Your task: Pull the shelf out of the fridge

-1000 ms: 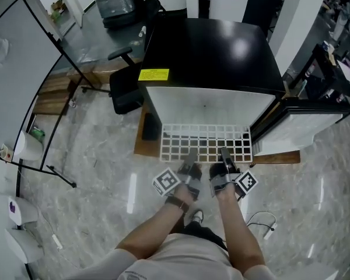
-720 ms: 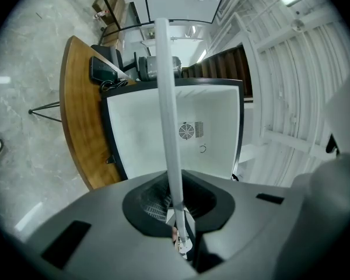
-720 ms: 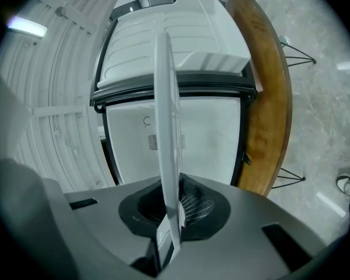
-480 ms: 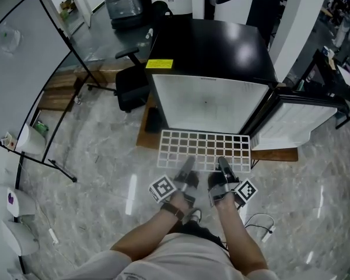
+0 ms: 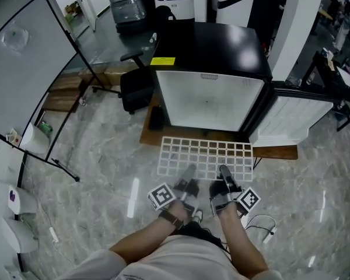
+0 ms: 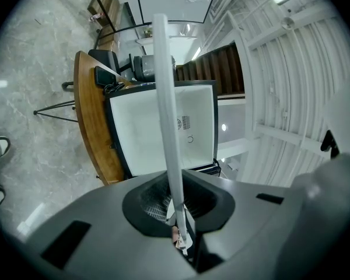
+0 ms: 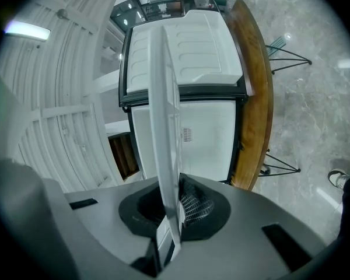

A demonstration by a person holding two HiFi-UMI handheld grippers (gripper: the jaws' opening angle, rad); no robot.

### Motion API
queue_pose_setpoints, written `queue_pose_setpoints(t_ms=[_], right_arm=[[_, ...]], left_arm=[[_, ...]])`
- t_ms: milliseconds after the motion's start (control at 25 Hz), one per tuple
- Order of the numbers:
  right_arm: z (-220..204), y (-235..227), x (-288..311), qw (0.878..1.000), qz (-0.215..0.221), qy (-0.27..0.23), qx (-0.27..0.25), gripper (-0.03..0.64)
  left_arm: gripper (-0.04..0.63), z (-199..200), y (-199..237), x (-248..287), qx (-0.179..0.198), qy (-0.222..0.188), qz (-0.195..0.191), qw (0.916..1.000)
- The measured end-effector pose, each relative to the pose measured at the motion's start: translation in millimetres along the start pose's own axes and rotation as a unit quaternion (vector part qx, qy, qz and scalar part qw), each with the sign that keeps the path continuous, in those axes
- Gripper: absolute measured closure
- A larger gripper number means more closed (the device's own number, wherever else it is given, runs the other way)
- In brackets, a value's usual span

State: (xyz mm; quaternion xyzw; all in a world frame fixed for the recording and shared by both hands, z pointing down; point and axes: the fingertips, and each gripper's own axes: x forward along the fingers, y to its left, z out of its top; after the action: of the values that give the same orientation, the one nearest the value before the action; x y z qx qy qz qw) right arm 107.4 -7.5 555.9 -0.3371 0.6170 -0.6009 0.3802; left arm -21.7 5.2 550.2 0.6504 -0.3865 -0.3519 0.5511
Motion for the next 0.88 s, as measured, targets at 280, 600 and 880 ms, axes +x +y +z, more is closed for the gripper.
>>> queue_pose_setpoints(t_ms=[280,600,880], right_arm=[[-10.0,12.1,-12.7,1.000,0.013,0.017,-0.017,0.575],[-16.5,14.9,-16.6,0.999,0.017,0.028,-0.024,0.575],[-18.7,13.3,-22.1,0.999,0.014,0.028,-0.022,0.575]], left_arm=[[0.565,-8.5,-15.7,-18.2,-0.009,-0.006,-0.018,0.9998],[0.565,-8.0,-13.6,-28.7,0.002,-0.012,-0.007,0.9999],[0.565,-12.7,-23.0,-30.4,-0.013,-0.016,-0.026,0.9994]])
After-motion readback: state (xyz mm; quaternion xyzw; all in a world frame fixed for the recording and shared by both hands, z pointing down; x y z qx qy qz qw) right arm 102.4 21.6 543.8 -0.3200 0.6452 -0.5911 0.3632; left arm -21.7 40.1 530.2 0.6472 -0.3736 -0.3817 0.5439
